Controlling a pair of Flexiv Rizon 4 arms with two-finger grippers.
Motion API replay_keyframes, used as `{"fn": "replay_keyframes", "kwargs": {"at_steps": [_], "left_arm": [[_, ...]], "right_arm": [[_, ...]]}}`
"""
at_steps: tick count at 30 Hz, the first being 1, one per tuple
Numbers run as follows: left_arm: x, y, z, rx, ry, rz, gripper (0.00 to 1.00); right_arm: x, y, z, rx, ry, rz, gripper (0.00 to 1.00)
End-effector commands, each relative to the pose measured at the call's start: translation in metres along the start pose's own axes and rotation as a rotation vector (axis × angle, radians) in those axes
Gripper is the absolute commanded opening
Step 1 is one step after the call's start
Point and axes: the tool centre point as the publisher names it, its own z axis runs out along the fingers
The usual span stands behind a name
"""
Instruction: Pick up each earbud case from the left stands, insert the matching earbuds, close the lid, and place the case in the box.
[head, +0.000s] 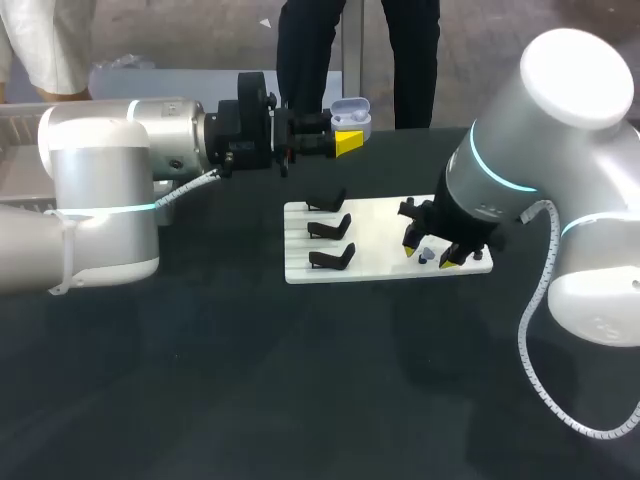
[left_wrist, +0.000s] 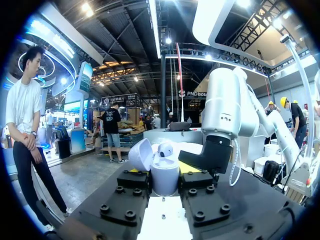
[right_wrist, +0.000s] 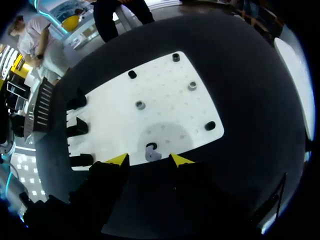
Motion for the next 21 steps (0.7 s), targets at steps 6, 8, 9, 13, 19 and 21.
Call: {"fn": "replay_keyframes", "kwargs": {"at_steps": [6, 8, 9, 13, 19, 21], "left_arm": [[0.0008, -0.0019, 0.0001, -0.007, -0.004, 0.005, 0.0], [0.0008, -0.0019, 0.0001, -0.007, -0.004, 0.005, 0.0], [0.0008, -0.0019, 0.0001, -0.007, -0.004, 0.005, 0.0], [0.0008, -0.0019, 0.0001, -0.007, -0.004, 0.005, 0.0], [0.0008, -0.0019, 0.0001, -0.007, -0.004, 0.005, 0.0], [0.0008, -0.0019, 0.0001, -0.007, -0.004, 0.005, 0.0]], "right_arm": [[0.0, -0.0007, 0.003, 0.011, 0.011, 0.004, 0.44], [-0.0002, -0.0019, 0.004, 0.011, 0.011, 0.009, 0.42], [-0.0002, -0.0023, 0.0046, 0.011, 0.01, 0.014, 0.41], [-0.0006, -0.0034, 0.0073, 0.012, 0.01, 0.016, 0.4], [-0.0022, -0.0034, 0.0096, 0.015, 0.014, 0.016, 0.39], [-0.0023, -0.0033, 0.0097, 0.015, 0.013, 0.016, 0.38]]}}
